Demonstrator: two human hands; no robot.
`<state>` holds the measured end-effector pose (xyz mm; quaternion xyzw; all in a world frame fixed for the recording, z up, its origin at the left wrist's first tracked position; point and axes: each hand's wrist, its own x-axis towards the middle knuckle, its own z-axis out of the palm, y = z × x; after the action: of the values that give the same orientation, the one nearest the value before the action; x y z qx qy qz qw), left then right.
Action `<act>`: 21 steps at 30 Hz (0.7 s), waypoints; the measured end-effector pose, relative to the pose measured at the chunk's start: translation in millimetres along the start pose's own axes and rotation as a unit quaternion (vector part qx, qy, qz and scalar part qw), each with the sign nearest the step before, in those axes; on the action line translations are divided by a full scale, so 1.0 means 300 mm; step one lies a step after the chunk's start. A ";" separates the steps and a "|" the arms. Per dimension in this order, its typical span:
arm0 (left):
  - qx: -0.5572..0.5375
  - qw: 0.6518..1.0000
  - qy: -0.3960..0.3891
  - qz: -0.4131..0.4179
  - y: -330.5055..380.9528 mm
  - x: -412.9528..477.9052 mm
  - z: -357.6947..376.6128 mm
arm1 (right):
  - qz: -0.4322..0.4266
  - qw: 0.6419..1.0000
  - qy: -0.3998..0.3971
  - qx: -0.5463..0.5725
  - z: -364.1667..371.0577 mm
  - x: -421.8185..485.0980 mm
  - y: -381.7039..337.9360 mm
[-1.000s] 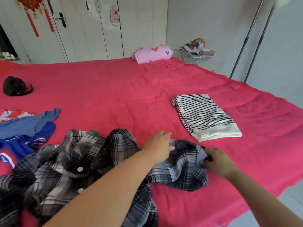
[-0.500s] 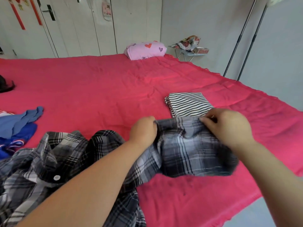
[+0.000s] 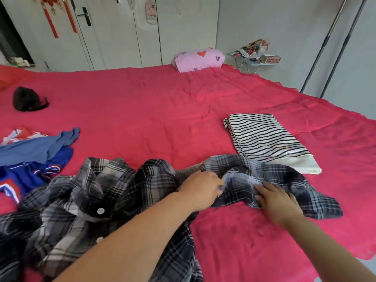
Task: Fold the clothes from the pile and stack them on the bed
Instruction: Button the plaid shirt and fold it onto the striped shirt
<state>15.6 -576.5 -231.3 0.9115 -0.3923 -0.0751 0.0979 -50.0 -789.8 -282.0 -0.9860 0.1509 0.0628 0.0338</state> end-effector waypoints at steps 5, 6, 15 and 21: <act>0.005 0.989 0.142 -0.040 -0.139 -0.116 -0.173 | 0.003 0.998 0.039 -0.040 -0.154 0.052 -0.110; 0.018 0.987 0.144 -0.067 -0.184 -0.144 -0.214 | -0.029 0.997 0.077 -0.008 -0.187 0.062 -0.162; -0.029 0.969 -0.183 -0.160 -0.496 -0.349 -0.346 | -0.310 0.917 -0.118 0.222 -0.229 0.113 -0.662; 0.112 0.978 -0.099 -0.146 -0.614 -0.323 -0.378 | -0.283 0.951 0.070 0.106 -0.302 0.240 -0.724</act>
<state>102.9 -368.2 -159.2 0.9520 -0.2690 -0.1344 -0.0564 94.2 -611.8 -191.8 -0.9808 -0.1268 -0.0348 0.1439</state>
